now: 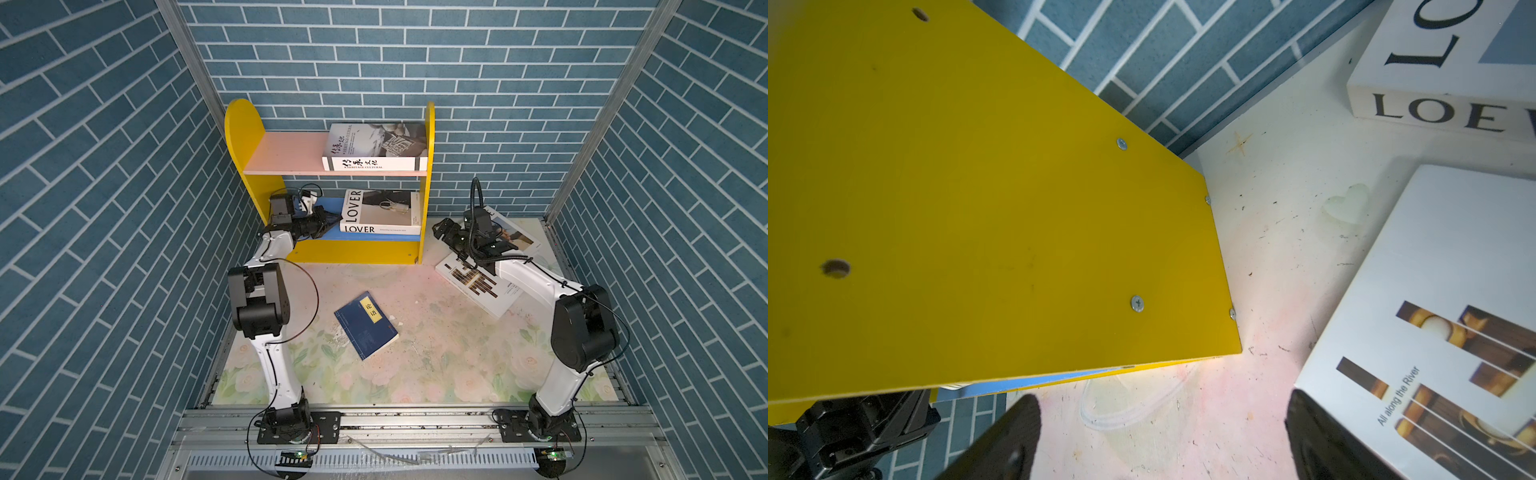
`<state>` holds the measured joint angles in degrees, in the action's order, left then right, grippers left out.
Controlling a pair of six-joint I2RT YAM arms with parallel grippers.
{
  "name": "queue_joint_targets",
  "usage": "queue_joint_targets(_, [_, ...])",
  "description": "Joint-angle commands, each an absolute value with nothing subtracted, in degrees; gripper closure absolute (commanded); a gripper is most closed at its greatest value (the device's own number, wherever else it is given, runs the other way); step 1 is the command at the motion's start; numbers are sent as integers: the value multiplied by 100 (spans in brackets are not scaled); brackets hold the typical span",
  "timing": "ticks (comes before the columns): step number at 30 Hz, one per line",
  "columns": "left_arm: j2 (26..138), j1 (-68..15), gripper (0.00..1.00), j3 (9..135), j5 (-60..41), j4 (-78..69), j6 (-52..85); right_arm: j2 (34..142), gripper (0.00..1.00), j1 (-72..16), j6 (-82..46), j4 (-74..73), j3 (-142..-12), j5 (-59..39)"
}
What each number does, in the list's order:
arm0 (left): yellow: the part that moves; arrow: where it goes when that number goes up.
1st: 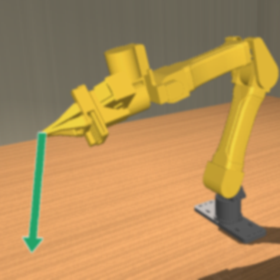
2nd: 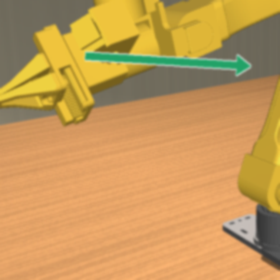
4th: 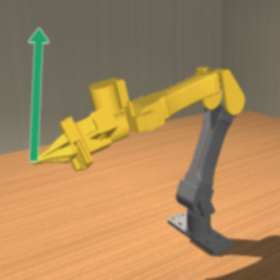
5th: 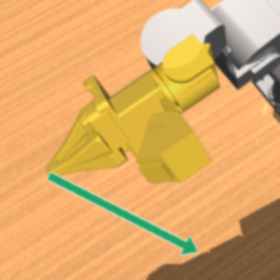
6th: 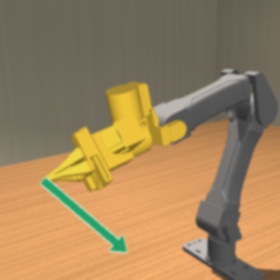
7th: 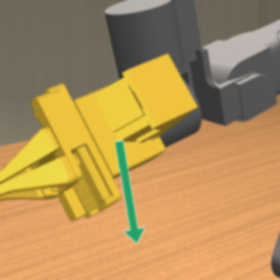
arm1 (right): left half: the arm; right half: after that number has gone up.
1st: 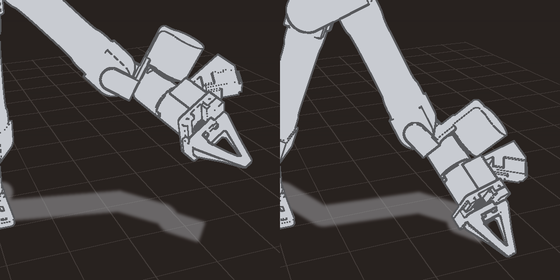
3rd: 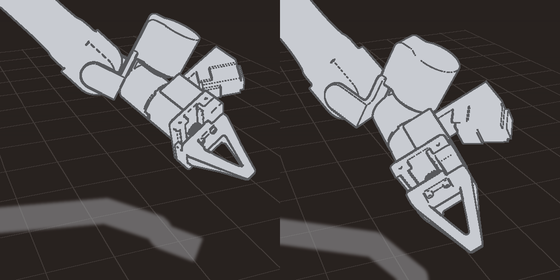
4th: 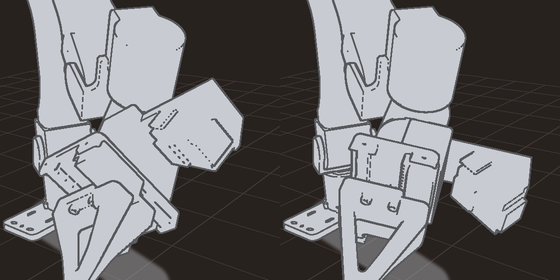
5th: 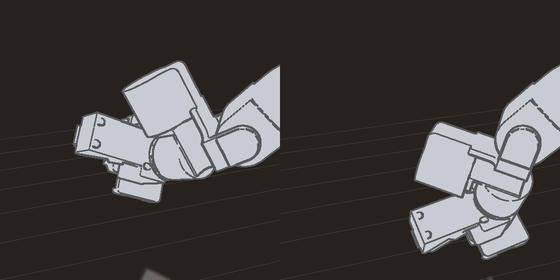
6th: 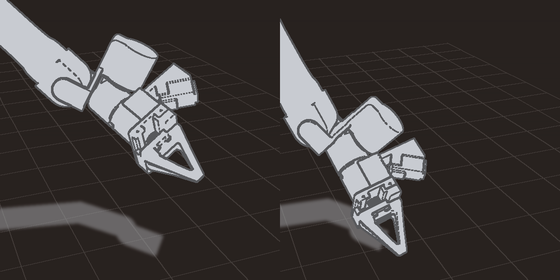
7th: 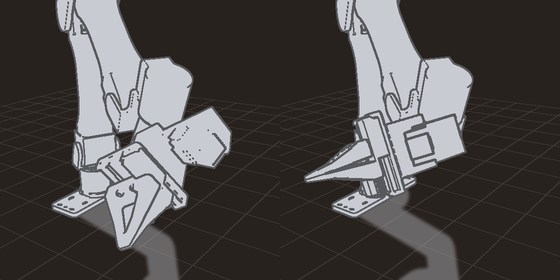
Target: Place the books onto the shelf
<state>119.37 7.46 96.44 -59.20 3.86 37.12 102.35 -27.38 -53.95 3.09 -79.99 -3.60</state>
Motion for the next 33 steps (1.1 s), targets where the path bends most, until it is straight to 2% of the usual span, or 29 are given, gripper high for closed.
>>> queue_joint_targets(1, [11790,644,100,9443,-6659,347,3668,10174,8,-2770,-5405,416,-7867,-221])
queue_joint_targets(8, [11694,825,100,9171,-6787,597,3527,10195,8,-2769,-5432,373,-7830,-252])
queue_joint_targets(26, [11910,1160,100,9588,-7094,651,3740,10257,9,-2777,-5614,220,-7726,-255])
queue_joint_targets(33, [11982,1147,100,9467,-6979,-43,4288,10283,9,-2812,-5616,228,-7752,-232])
